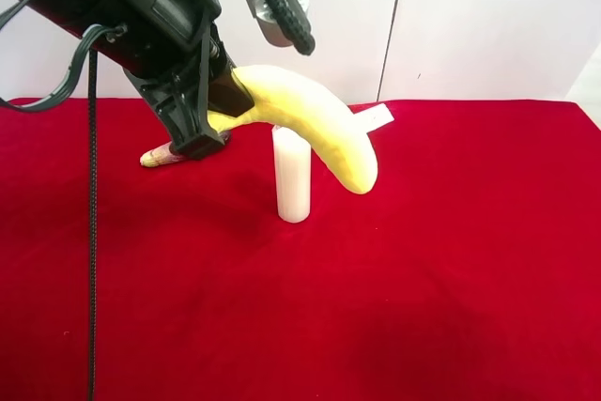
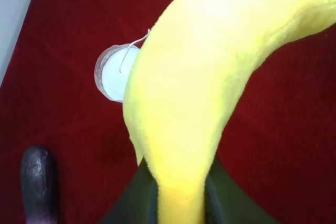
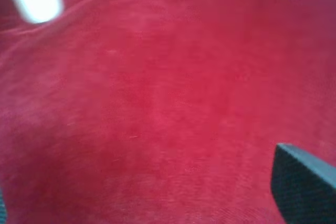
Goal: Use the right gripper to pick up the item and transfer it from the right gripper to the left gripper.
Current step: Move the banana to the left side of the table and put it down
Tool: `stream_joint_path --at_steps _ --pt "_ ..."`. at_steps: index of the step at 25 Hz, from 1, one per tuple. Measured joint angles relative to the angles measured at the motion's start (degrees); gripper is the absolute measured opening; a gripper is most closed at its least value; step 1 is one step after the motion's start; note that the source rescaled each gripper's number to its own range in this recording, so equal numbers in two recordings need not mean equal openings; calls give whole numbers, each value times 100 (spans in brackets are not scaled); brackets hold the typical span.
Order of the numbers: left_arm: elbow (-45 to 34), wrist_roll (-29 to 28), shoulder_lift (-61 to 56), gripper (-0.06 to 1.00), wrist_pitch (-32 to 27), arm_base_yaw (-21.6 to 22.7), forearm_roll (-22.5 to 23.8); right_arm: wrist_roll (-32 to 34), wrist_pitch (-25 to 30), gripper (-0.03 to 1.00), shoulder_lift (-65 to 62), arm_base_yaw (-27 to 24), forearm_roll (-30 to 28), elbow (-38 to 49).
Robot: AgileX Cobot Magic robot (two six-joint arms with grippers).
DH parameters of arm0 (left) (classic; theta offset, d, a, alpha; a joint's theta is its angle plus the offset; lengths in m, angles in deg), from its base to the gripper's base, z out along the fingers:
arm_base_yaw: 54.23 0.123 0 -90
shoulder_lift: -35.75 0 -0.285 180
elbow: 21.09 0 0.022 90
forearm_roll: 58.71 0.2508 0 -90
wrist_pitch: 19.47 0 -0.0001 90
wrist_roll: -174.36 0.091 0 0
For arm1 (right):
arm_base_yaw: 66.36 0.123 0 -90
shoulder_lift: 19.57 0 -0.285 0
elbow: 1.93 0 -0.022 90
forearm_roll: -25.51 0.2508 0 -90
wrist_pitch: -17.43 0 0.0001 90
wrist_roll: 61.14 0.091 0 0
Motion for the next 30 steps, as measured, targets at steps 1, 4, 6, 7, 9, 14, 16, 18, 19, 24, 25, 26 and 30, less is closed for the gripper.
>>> stream_joint_path --at_steps 1,4,6,7,9,14,16,18,19,24,25,26,30 --pt "0 -68 0 0 0 0 0 0 0 100 -47 -212 0 0" --pt "0 -321 0 0 0 0 0 0 0 100 -385 -633 0 9" --pt "0 -489 0 0 -40 0 0 0 0 100 -622 -879 0 9" --pt "0 -569 0 0 -82 0 0 2 0 100 -664 -1002 0 9" --pt "0 -628 0 0 -204 0 0 22 0 100 -663 -1169 0 9" --pt "0 -838 -100 0 -319 493 -257 33 0 100 -663 -1287 0 9" --pt "0 -861 -231 0 -319 962 -460 33 0 100 -663 -1287 0 9" --pt "0 -844 -369 0 -321 1570 -692 38 0 100 -663 -1287 0 9" --pt "0 -774 -419 0 -325 1897 -798 38 0 100 -663 -1287 0 9" --pt "-282 80 -627 0 -364 3529 -1726 38 0 100 -663 -1287 0 9" --pt "-477 341 -673 0 -346 3879 -2005 38 0 100 -663 -1287 0 9" --pt "-714 591 -709 0 -286 4200 -2252 38 0 100 -663 -1287 0 9" --pt "-1712 1431 -736 0 345 5057 -3361 38 0 100 -663 -1287 0 9"
